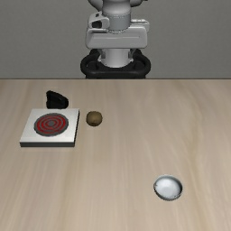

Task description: Pick up the kiwi and place it on the white bowl with the stove turned on

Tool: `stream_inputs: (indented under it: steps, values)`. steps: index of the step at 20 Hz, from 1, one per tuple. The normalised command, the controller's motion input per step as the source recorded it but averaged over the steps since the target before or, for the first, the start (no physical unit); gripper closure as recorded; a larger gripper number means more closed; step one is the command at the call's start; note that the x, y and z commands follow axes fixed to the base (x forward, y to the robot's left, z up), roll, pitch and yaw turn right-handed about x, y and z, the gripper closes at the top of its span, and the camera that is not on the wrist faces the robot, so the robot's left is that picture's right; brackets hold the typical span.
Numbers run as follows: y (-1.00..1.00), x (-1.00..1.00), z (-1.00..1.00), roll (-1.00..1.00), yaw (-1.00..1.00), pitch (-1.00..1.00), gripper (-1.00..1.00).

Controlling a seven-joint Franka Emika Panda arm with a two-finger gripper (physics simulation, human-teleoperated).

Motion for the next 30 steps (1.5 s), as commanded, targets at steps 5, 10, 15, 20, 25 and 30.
stream_inputs:
  steps: [5, 10, 15, 20, 25, 30]
  values:
    - [0.00, 1.00, 0.00, 0.00, 0.00, 0.00, -1.00]
    - [0.00, 0.00, 0.00, 0.00, -0.36, 0.00, -1.00]
    - [0.00, 0.00, 0.00, 0.00, -0.49, 0.00, -1.00]
    - [0.00, 0.00, 0.00, 0.00, -0.45, 0.00, -1.00]
    - [0.00, 0.00, 0.00, 0.00, -0.45, 0.00, -1.00]
    - [0.00, 0.00, 0.00, 0.00, -0.49, 0.00, -1.00]
